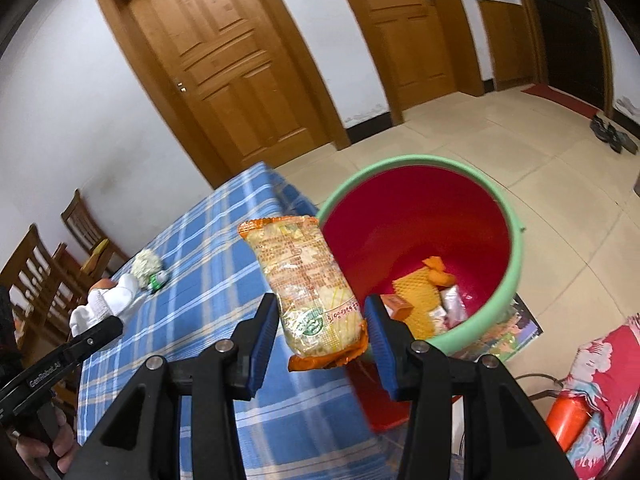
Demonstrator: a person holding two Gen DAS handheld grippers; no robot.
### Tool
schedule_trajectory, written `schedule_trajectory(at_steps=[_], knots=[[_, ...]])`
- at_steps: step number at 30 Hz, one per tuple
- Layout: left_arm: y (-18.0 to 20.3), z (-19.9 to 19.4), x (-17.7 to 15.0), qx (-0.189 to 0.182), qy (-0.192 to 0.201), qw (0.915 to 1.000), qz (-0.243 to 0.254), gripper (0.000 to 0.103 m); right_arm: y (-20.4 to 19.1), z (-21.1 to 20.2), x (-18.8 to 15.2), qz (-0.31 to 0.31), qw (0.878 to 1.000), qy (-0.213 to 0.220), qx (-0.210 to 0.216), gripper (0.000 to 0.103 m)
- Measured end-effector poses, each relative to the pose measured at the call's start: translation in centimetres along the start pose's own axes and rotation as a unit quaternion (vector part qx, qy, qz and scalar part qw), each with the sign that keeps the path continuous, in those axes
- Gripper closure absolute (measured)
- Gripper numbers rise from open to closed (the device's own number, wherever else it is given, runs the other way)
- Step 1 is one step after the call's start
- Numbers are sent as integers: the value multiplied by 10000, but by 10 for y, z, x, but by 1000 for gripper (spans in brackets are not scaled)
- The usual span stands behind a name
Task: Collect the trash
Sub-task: 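Carry the white cloth and snack bag over the red bucket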
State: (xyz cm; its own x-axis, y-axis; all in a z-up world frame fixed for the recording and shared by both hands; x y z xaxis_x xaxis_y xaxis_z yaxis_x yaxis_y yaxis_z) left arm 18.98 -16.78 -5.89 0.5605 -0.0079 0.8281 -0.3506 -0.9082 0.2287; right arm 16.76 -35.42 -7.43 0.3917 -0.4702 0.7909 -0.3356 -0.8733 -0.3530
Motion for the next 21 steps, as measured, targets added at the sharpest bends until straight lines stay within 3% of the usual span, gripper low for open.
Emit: schedule_trajectory(at_steps=[12, 21], knots=[[54, 35, -1, -379, -177, 9984, 393, 71, 58, 29, -6, 422, 9974, -268, -514, 52], [89, 60, -9, -620, -374, 9954, 623, 71, 73, 26, -4, 484, 9972, -197, -534, 50]])
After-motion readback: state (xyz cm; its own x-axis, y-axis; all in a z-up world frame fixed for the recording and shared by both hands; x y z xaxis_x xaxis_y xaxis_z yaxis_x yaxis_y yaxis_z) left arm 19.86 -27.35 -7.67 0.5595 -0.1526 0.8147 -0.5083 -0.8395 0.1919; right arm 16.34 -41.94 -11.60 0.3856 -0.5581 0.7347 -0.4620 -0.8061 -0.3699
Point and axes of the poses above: each gripper's, at about its wrist camera, not at the fingertips, and z roughly the way its jaws point, y to its right, x to its top, the point moved 10 cm from there along z, roughly the way its jaws point, and after that the axes turned 15 degrees about y, right-handed, at the moved point
